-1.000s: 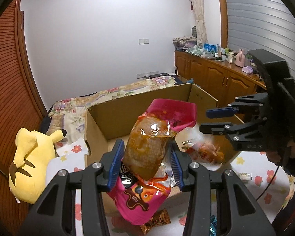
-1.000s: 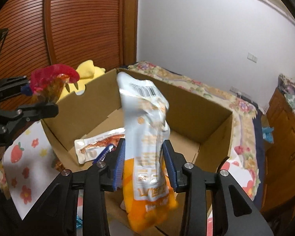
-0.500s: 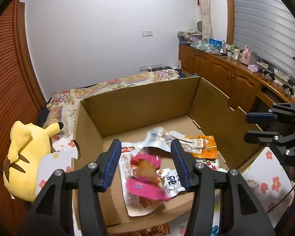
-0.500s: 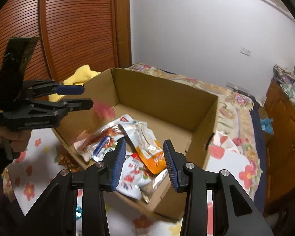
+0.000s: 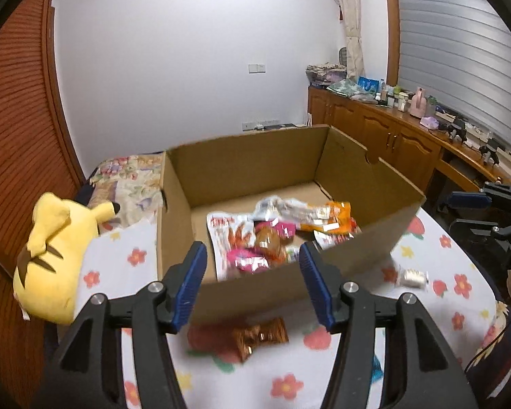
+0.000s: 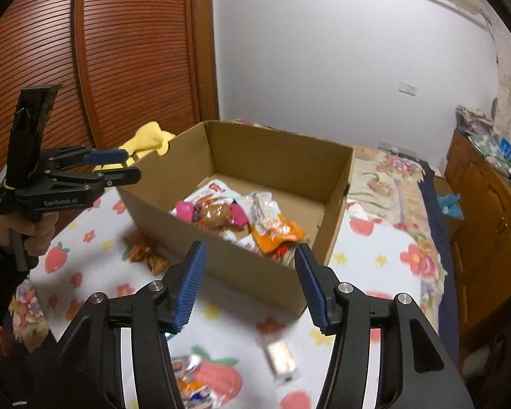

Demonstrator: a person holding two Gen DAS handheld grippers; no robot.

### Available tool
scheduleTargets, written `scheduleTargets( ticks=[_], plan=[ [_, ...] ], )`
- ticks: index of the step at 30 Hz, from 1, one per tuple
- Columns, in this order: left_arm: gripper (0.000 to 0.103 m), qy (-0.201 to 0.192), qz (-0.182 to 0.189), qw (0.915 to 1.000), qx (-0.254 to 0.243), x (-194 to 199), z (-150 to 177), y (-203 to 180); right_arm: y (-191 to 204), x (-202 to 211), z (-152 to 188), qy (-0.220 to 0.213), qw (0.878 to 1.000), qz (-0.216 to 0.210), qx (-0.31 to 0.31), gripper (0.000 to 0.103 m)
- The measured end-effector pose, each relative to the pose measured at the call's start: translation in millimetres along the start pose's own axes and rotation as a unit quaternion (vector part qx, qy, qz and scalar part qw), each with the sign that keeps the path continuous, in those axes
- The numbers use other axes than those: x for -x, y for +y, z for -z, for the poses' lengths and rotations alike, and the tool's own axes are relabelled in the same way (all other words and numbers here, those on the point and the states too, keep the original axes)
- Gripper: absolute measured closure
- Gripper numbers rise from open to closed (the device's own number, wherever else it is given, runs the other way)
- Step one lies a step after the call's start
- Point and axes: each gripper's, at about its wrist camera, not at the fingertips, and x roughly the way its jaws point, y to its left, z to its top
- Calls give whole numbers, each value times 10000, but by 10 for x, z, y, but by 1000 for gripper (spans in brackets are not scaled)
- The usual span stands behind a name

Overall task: Organize snacks
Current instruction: 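Open the left gripper to drop the pink pack into the box, then grasp the blue packet with the left gripper while the right gripper approaches the silver-orange pouch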

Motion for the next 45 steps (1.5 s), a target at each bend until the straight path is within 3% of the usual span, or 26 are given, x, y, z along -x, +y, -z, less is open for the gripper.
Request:
scheduleTargets(
  ticks=[8,15,20,22,27,35,38,40,45],
  plan=[
    [46,351,221,9991,118,-46,588,-147,226,6,620,209,9990,1,-401,43],
    [47,570,484,9972,87,-92,874,-455,399,-134,967,458,9978,-68,-466,43],
    [54,702,747,9947,29,-179,976,-713,425,-173,1092,553,9973,-145,-472,43],
    [65,745,866,9934,21,-205,1000,-778,426,-188,1138,590,9971,-153,-466,43],
    [64,882,1008,9909,-107,-247,1043,-978,406,-178,1228,631,9967,-115,-494,43],
    [62,1197,749,9892,-385,-395,1135,-1099,376,-185,1276,677,9963,-88,-531,43],
    [65,1200,774,9890,-390,-386,1151,-1065,373,-198,1287,693,9961,-98,-532,43],
    [74,1183,766,9890,-444,-364,1158,-1053,378,-213,1288,707,9960,-112,-532,43],
    [76,1114,795,9901,-327,-310,1161,-941,420,-273,1280,779,9958,-175,-454,43]
  ],
)
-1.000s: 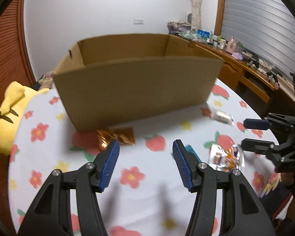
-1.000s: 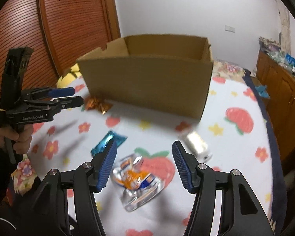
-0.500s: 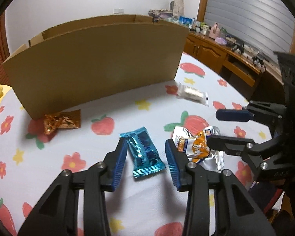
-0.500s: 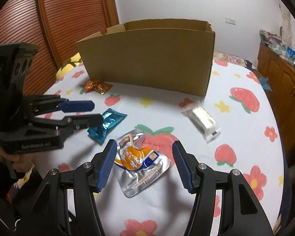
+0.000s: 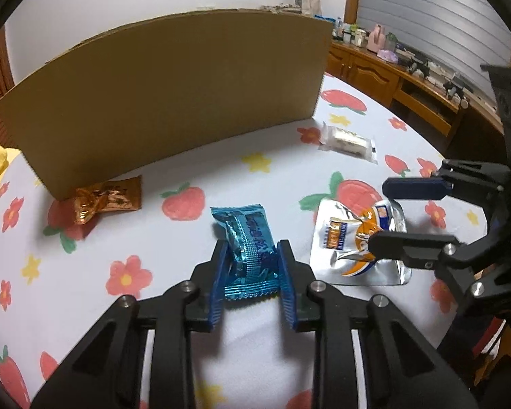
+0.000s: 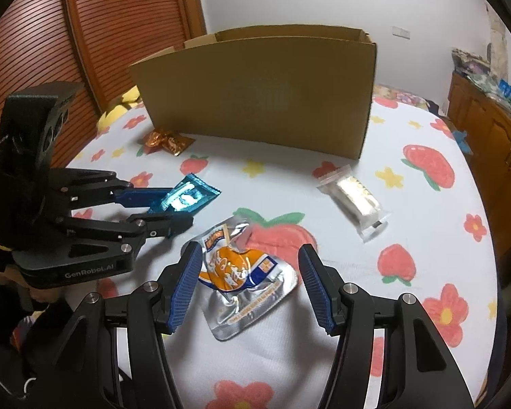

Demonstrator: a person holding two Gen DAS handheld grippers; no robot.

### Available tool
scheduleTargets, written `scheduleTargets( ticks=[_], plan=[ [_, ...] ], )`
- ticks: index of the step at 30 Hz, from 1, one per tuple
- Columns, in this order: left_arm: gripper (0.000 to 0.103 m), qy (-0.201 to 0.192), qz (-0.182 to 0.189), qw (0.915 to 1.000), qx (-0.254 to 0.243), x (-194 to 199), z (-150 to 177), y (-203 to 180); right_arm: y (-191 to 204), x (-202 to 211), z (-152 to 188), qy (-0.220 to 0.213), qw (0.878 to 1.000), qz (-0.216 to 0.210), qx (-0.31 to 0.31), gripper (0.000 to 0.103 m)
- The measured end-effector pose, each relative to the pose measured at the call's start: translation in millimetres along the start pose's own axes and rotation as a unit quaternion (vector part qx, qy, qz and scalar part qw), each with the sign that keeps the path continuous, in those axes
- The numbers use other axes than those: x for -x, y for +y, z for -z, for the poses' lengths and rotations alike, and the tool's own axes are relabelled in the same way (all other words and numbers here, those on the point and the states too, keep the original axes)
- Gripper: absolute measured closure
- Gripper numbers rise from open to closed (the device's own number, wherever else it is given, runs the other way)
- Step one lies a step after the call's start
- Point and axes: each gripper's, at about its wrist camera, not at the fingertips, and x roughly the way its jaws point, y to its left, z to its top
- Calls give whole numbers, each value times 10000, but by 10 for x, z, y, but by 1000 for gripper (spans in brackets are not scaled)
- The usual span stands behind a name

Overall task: Organize snacks
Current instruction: 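Grasp the blue packet with the left gripper while the right gripper approaches the silver-orange pouch, then grasp the silver-orange pouch with the right gripper while the left gripper holds the blue packet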

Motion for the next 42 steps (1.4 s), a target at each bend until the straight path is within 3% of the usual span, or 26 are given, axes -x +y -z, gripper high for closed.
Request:
scheduleTargets(
  ticks=[8,18,28,34,37,40,42],
  plan=[
    [76,-276,-105,9994,200,177,46,220,86,-162,-26,217,9996,-33,166,41],
    [76,-331,-128,9983,465,176,134,432,221,-149,-138,214,9982,-83,547,37],
    [76,-378,-144,9980,479,159,154,434,340,-345,-66,765,9910,-39,1095,37],
    [76,-370,-139,9981,482,152,157,437,352,-324,3,604,9925,20,1060,33],
    [76,-360,-131,9980,499,140,158,445,381,-300,14,590,9923,-9,1090,42],
    [76,-354,-137,9981,494,137,156,440,361,-259,10,611,9929,-9,1023,60],
    [76,-352,-155,9981,479,127,154,441,358,-258,3,631,9928,-43,1014,62]
  ],
)
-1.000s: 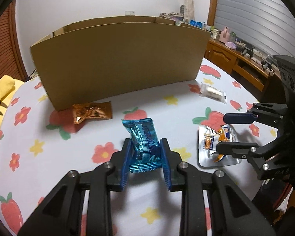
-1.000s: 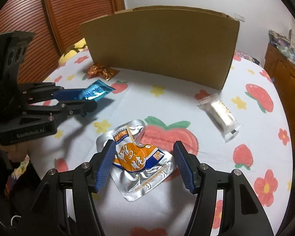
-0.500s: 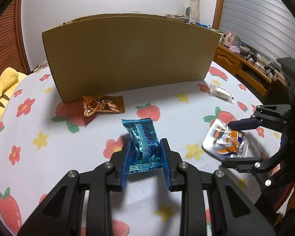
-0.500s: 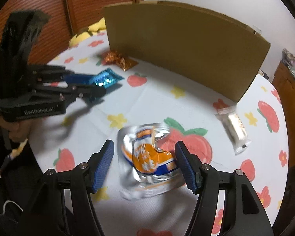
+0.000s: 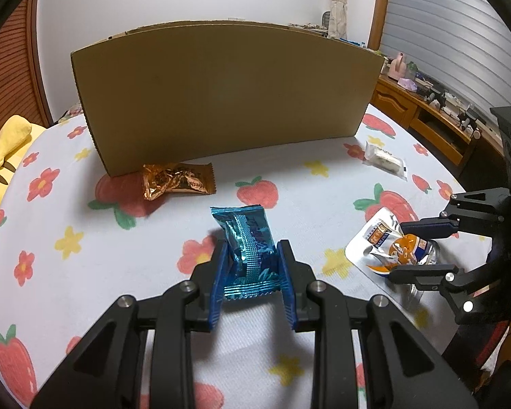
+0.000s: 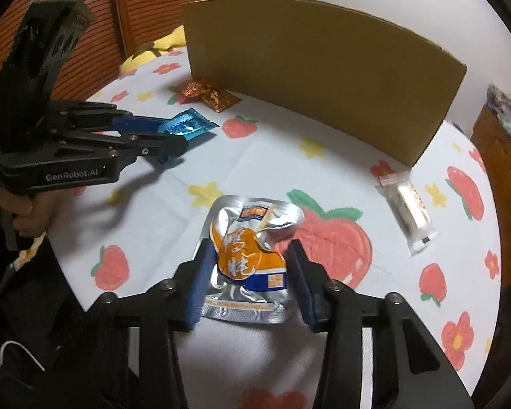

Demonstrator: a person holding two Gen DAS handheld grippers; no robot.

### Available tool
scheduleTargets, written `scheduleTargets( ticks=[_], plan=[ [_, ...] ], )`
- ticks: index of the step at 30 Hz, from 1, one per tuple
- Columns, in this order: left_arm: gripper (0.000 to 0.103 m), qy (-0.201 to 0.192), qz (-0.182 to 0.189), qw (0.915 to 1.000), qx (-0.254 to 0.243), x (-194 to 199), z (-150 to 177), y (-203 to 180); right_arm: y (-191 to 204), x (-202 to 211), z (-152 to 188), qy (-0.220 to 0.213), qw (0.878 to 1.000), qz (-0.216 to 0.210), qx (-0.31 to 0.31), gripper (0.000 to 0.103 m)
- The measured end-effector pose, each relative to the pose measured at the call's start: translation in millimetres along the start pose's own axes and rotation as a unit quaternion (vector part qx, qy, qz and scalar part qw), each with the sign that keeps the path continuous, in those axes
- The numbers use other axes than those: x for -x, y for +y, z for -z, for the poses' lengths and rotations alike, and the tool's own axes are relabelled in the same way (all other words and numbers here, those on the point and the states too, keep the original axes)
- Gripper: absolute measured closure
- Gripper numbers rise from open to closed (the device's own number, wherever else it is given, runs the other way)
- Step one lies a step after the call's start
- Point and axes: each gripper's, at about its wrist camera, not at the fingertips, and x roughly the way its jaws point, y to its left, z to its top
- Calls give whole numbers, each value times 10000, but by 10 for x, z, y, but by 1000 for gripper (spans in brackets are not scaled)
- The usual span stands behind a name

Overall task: Organize snacks
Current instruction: 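Grasp the silver-orange pouch with the right gripper while the left gripper holds the blue packet, then lift both packets and carry them over the cardboard box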

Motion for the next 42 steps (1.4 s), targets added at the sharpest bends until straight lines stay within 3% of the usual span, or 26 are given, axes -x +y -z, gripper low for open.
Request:
scheduleTargets(
  ticks=[15,17,33,36,42],
  plan=[
    [76,-24,11,10000,34,1,2,5,49,64,-32,-46,10000,33,5,68],
    [76,-21,9,10000,36,2,3,6,38,102,-42,-117,9999,15,-29,74],
    [76,-15,11,10000,64,3,5,13,161,256,-146,-297,9994,106,112,84],
    [76,-16,12,10000,61,5,-2,9,185,328,-186,-400,9991,107,111,95],
    [76,-13,9,10000,80,-6,-9,13,238,331,-205,-398,9990,127,162,96]
  ],
)
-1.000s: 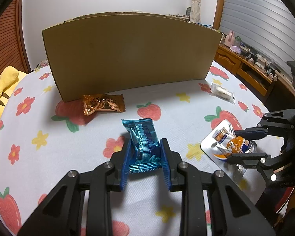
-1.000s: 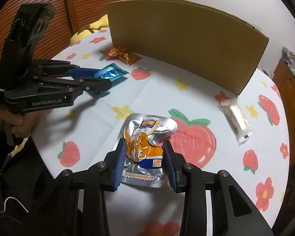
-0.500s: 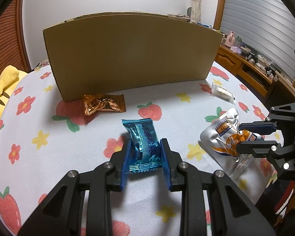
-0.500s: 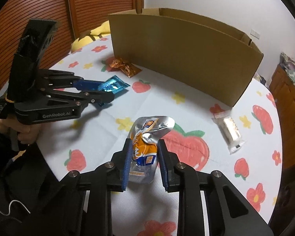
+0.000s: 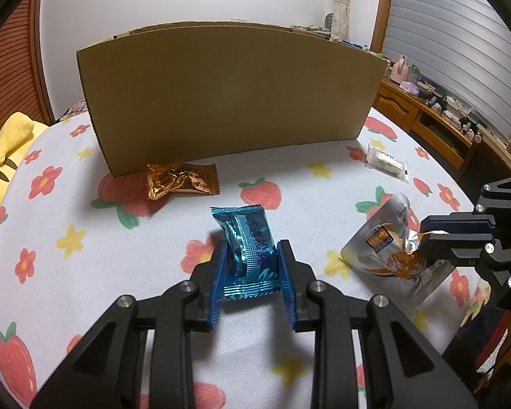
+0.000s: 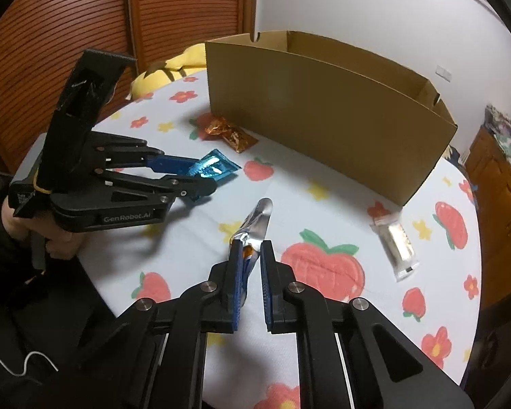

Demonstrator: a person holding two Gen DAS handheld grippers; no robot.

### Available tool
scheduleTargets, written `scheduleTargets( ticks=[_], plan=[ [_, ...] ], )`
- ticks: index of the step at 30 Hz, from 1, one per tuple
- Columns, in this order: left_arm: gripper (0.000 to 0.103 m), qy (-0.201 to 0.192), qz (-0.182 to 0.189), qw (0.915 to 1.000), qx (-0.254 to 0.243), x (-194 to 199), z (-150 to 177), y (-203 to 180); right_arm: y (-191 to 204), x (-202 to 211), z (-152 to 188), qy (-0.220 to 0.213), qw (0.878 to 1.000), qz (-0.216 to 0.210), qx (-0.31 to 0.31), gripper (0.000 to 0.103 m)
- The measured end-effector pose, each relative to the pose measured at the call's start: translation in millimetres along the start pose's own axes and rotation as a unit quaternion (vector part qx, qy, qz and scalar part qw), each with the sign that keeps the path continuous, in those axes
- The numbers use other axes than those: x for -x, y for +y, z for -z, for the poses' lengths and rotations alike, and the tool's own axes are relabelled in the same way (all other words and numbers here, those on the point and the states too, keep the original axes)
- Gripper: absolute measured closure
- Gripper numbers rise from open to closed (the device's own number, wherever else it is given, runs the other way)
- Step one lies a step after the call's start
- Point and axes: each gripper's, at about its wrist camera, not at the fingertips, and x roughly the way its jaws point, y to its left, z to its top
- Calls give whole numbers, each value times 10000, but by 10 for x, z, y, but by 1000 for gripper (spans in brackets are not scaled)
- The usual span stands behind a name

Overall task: Organize snacks
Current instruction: 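Lift both packets and carry them over the cardboard box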

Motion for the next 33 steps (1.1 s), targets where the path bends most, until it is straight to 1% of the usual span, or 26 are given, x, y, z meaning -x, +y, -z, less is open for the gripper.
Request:
scheduleTargets(
  ticks=[12,17,20,24,28,33],
  plan=[
    [76,-58,19,10000,32,42,-20,11,18,88,-41,-117,9998,149,77,100],
    [76,-183,-12,9998,-21,163,-96,18,-8,170,-137,-211,9993,245,164,100],
    [76,-347,-19,9994,-77,291,-233,27,-32,235,-229,-299,9988,309,235,100],
    [76,-650,-93,9976,-219,510,-529,48,-97,369,-435,-508,9972,429,332,100],
    [76,-888,-212,9951,-377,670,-852,79,-192,579,-734,-856,9943,499,396,100],
    [76,-1016,-352,9932,-446,705,-1177,182,-300,708,-1072,-1173,9903,549,497,100]
  ],
)
